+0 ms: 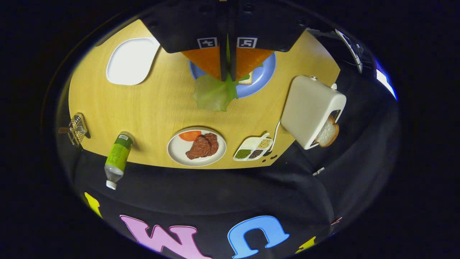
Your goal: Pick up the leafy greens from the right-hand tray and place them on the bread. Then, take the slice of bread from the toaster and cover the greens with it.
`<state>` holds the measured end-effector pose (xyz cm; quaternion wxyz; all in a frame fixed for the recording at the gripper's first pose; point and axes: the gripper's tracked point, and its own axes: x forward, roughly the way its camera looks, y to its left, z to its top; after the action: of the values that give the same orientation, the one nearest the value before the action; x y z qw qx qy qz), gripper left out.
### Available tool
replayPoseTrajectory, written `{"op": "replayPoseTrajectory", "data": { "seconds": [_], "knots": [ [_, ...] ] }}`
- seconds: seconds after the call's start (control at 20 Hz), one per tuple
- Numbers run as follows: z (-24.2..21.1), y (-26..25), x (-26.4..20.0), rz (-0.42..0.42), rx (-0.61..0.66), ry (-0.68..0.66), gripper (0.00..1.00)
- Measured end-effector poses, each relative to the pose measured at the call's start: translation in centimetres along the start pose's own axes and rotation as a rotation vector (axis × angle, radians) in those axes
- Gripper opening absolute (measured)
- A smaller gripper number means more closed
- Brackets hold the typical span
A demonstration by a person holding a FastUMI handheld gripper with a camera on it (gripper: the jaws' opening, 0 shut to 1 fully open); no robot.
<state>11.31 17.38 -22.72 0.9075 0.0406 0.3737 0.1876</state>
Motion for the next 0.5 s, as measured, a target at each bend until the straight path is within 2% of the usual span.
{"op": "replayPoseTrajectory", "data": {
  "seconds": [0.5],
  "knots": [
    [-3.1, 0.7, 5.0, -0.028, -0.004, 0.066, 0.07]
  ]
}}
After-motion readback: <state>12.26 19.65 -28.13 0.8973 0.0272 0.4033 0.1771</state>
